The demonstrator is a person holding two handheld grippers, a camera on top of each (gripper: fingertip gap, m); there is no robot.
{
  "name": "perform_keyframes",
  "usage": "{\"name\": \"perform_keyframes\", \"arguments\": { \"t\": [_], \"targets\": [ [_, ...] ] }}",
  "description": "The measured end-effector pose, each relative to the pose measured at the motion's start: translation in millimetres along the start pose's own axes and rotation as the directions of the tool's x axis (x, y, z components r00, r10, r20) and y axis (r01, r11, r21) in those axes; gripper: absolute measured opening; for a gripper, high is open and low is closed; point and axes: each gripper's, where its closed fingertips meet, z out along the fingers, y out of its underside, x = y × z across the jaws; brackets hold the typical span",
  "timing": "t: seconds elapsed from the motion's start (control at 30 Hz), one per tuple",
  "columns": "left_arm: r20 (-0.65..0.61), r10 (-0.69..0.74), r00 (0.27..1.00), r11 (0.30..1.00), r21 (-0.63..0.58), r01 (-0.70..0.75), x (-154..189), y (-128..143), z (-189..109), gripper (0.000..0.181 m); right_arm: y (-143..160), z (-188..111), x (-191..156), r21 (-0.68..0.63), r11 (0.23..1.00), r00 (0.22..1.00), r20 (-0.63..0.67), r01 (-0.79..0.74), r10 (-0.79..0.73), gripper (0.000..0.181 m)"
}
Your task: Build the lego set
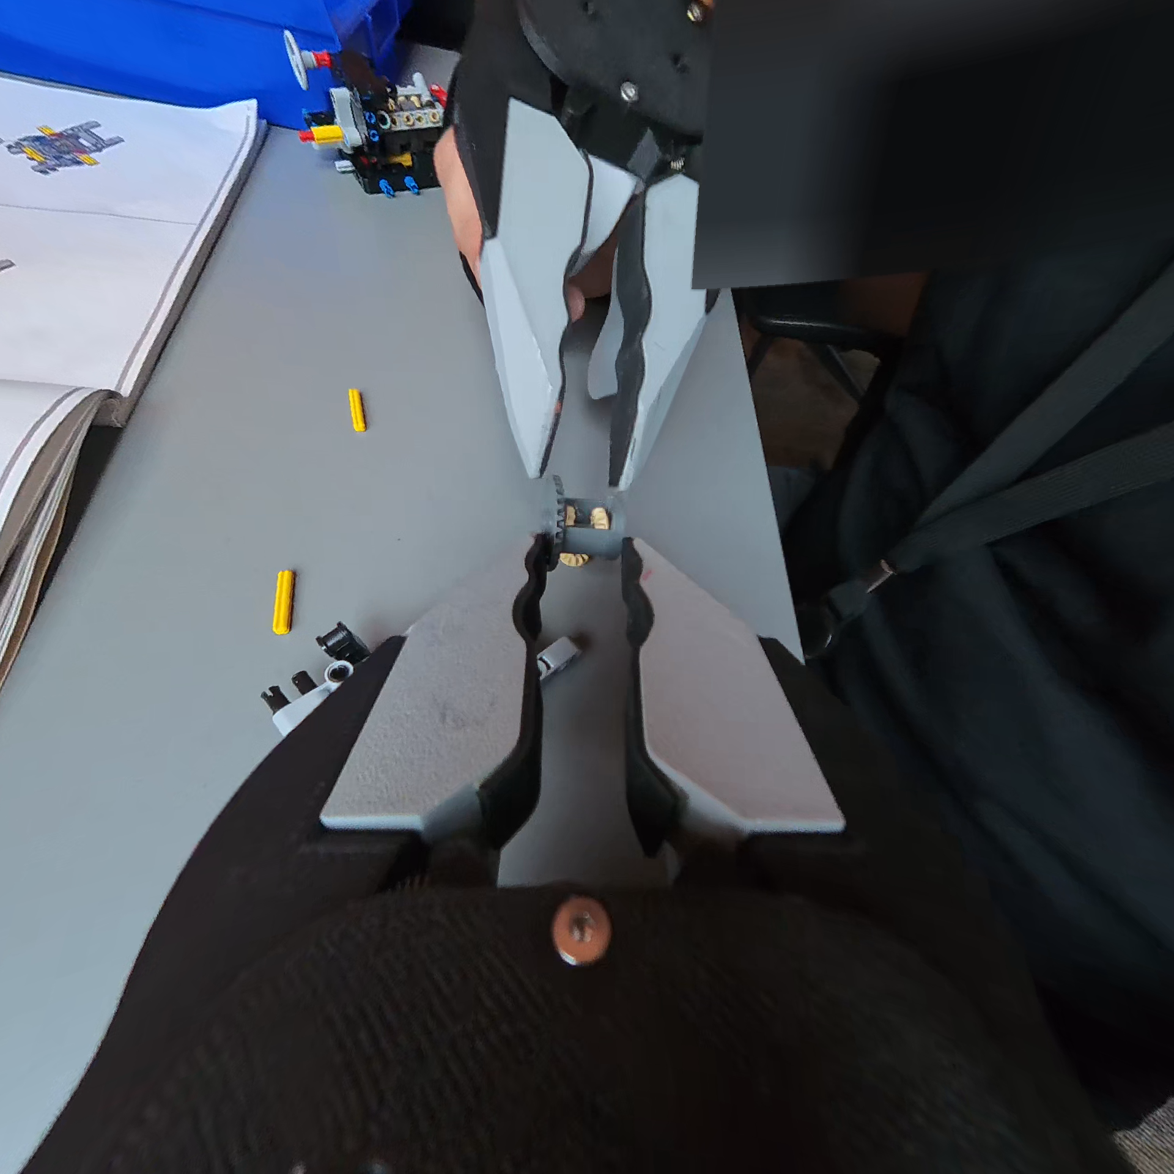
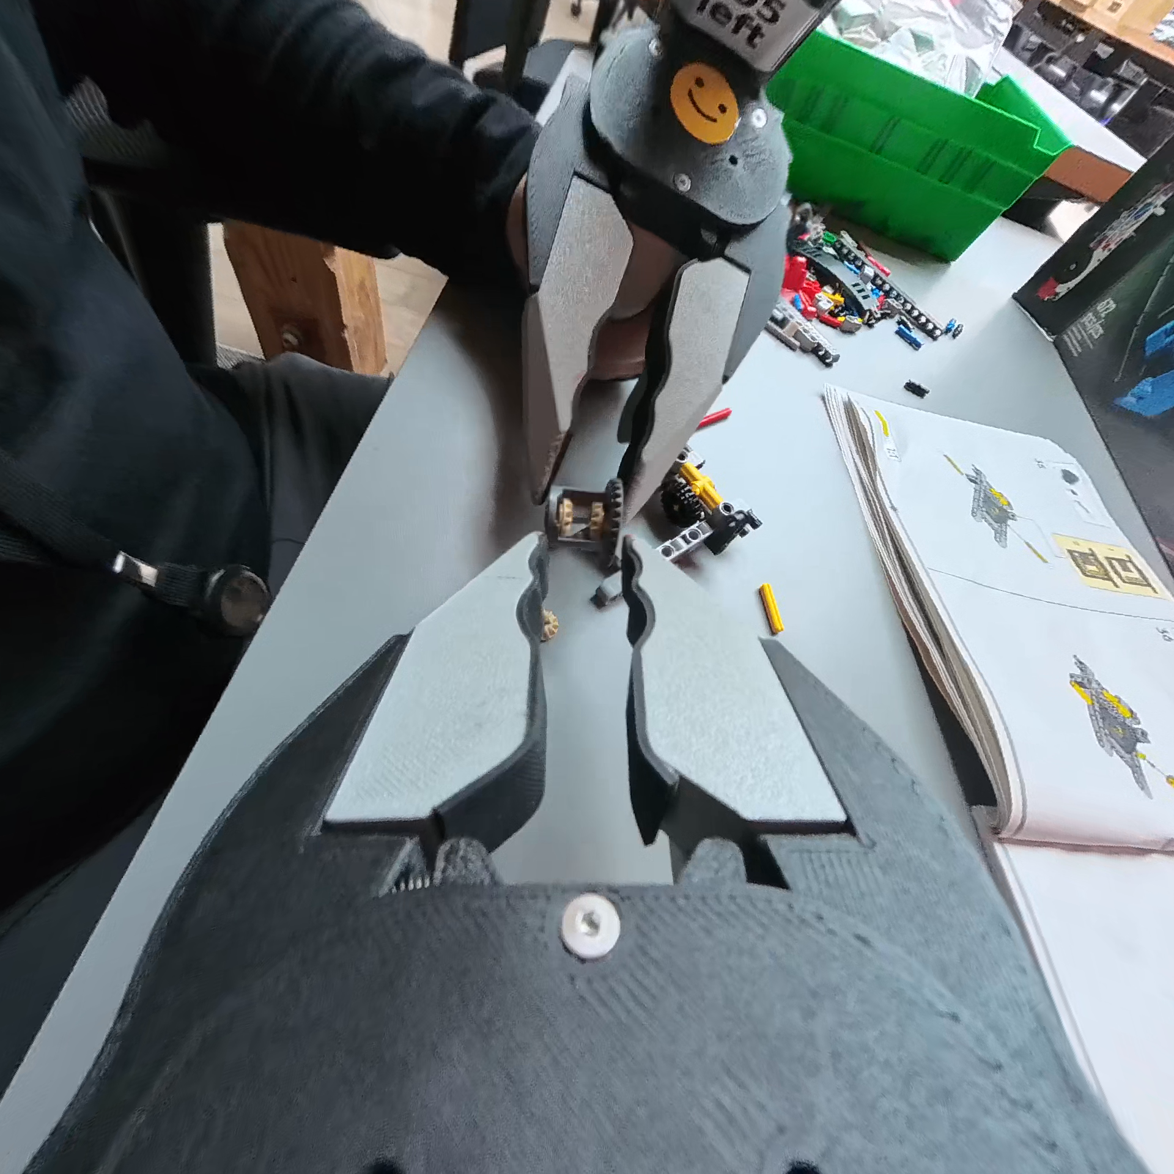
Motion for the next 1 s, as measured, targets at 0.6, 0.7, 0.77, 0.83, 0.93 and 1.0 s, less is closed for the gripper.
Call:
{"name": "perform_keyframes", "arguments": {
  "t": [0.6, 0.7, 0.77, 0.83, 0.93, 1.0],
  "targets": [
    [0.012, 0.001, 1.0, 0.999, -0.045, 0.0, 2.0, 6.4, 4.0, 0.02, 6.5, 14.7, 1.4, -0.052, 0.998, 0.999, 0.03, -0.038, 0.04, 0.006],
    [0.008, -0.005, 1.0, 0.999, -0.051, 0.005, 1.9, 7.1, 4.5, 0.02, 7.2, 15.0, 1.9, -0.059, 0.998, 0.999, 0.019, -0.024, 0.025, 0.003],
    [0.008, -0.007, 1.0, 0.999, -0.054, 0.007, 1.7, 7.3, 4.7, 0.02, 7.7, 15.0, 1.9, -0.06, 0.998, 0.999, 0.022, -0.032, 0.034, 0.003],
    [0.015, -0.001, 1.0, 0.998, -0.057, 0.002, 1.3, 7.8, 5.0, 0.02, 8.3, 15.3, 2.0, -0.064, 0.997, 0.999, 0.026, -0.042, 0.043, 0.003],
    [0.024, -0.007, 1.0, 0.998, -0.067, 0.008, -0.4, 9.1, 6.0, 0.02, 10.3, 15.8, 2.9, -0.076, 0.996, 0.998, 0.024, -0.051, 0.053, 0.003],
    [0.021, -0.012, 1.0, 0.998, -0.062, 0.013, -0.5, 8.4, 5.5, 0.02, 9.6, 15.8, 3.3, -0.072, 0.996, 0.998, 0.024, -0.058, 0.06, 0.003]
  ]
}}
